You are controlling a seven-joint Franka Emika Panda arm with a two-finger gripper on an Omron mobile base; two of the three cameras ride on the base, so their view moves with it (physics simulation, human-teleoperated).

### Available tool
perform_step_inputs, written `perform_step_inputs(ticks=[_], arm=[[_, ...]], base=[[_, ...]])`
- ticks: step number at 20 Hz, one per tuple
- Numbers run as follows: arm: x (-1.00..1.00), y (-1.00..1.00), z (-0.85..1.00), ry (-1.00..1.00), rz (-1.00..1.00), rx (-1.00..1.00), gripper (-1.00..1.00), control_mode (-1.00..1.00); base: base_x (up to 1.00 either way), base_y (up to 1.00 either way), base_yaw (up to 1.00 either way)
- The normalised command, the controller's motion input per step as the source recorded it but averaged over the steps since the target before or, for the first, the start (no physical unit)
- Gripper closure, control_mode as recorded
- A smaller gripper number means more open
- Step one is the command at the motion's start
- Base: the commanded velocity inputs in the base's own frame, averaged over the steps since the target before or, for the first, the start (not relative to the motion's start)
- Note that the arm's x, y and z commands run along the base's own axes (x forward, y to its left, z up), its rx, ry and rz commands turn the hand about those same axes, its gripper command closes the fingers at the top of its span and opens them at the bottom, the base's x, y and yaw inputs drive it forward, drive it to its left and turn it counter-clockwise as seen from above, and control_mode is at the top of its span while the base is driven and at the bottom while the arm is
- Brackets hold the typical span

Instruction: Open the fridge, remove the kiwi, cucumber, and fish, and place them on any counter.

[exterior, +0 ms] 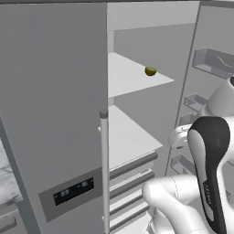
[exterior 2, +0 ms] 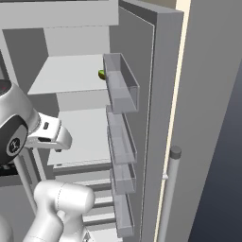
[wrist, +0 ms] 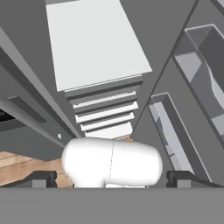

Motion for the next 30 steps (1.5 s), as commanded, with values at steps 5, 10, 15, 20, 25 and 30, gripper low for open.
perform_step_inputs(ticks=[5,10,15,20,25,30], arm=[[0.00,0.00,0.00,0.00,0.00,0.00,-1.00,1.00],[0.00,0.00,0.00,0.00,0.00,0.00,-1.00,1.00],[0.00,0.00,0.00,0.00,0.00,0.00,-1.00,1.00],[0.58,0.02,-0.06,0.00,0.02,0.00,-1.00,-1.00],[0.46,0.00,0.00,0.00,0.05,0.00,-1.00,-1.00],[0.14,0.00,0.00,-0.16,0.00,0.00,-1.00,-1.00]], base=[[0.68,0.12,0.00],[0.57,0.00,0.00],[0.75,0.03,0.00],[0.00,0.00,0.00],[0.00,0.00,0.00],[0.00,0.00,0.00]])
